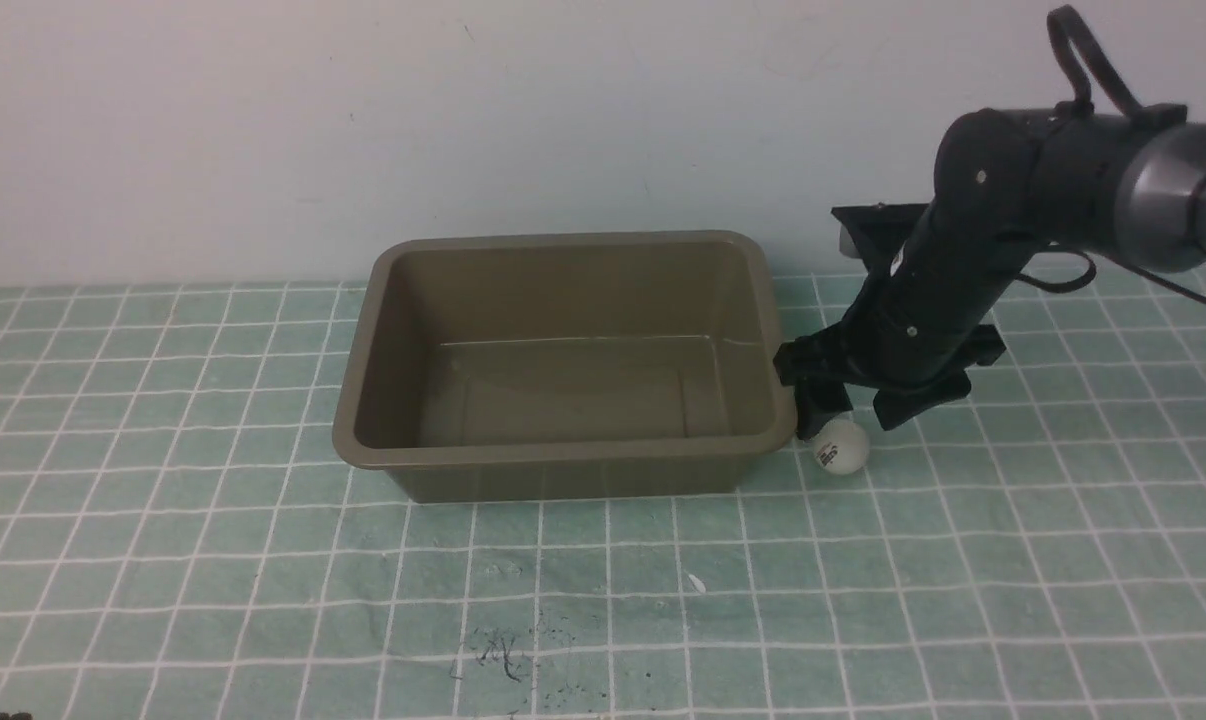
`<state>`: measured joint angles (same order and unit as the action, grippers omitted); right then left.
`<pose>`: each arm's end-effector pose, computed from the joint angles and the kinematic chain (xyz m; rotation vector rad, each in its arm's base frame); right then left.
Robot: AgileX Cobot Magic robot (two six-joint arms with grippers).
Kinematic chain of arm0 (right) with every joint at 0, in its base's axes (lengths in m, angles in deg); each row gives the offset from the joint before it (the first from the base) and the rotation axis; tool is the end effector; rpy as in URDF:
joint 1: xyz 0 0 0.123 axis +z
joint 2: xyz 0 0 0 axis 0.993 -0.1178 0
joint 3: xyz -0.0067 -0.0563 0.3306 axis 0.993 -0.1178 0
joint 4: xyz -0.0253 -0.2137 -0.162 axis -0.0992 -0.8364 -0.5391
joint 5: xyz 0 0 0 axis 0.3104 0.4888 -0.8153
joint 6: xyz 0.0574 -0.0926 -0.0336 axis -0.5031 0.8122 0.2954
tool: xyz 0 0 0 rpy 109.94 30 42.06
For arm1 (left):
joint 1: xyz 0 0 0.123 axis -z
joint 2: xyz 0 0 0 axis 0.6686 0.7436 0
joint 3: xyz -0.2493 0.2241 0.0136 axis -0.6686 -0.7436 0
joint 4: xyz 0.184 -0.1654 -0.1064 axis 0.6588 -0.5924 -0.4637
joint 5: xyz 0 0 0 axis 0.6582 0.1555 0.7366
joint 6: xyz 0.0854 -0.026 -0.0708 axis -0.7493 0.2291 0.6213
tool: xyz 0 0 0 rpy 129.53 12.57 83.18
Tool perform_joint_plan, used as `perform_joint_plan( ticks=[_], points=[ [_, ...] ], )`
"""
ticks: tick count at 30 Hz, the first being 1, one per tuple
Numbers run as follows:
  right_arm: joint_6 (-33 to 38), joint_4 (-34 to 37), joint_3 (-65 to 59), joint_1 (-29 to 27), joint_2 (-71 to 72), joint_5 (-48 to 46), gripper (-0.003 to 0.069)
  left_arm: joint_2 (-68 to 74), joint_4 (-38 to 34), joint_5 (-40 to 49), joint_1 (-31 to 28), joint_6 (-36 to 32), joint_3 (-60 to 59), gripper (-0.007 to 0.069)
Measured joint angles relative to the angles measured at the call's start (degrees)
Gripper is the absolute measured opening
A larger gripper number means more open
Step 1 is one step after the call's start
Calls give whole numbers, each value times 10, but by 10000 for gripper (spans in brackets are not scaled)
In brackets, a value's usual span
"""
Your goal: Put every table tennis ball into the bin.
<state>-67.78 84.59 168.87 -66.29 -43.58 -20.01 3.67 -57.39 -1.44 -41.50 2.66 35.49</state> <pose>0.4389 0.1497 0.2083 -0.2075 2.9799 0.2578 0.0411 -0.0012 0.1631 0.0143 1.8814 -0.0114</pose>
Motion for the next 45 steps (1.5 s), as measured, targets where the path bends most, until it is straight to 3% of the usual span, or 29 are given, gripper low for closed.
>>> perform_joint_plan(
  ticks=[14,16,18,25,33,37,40,42,44,45],
  points=[
    [-30,-14,4,-11,-58,56,524,0,0,0,0,0,0,-5],
    [-29,-9,4,-13,-63,55,462,0,0,0,0,0,0,-5],
    [-28,-14,6,-16,-62,49,343,0,0,0,0,0,0,-5],
    [-36,-24,12,-27,12,4,360,0,0,0,0,0,0,-5],
    [56,71,32,46,86,86,360,0,0,0,0,0,0,-5],
    [70,88,73,57,70,104,492,0,0,0,0,0,0,-5],
    [76,44,111,57,78,63,572,0,0,0,0,0,0,-5],
    [66,-13,126,57,103,33,528,0,0,0,0,0,0,-5],
    [54,-55,129,57,138,12,424,0,0,0,0,0,0,-5],
    [48,-76,129,57,166,0,333,0,0,0,0,0,0,-5]
  ],
)
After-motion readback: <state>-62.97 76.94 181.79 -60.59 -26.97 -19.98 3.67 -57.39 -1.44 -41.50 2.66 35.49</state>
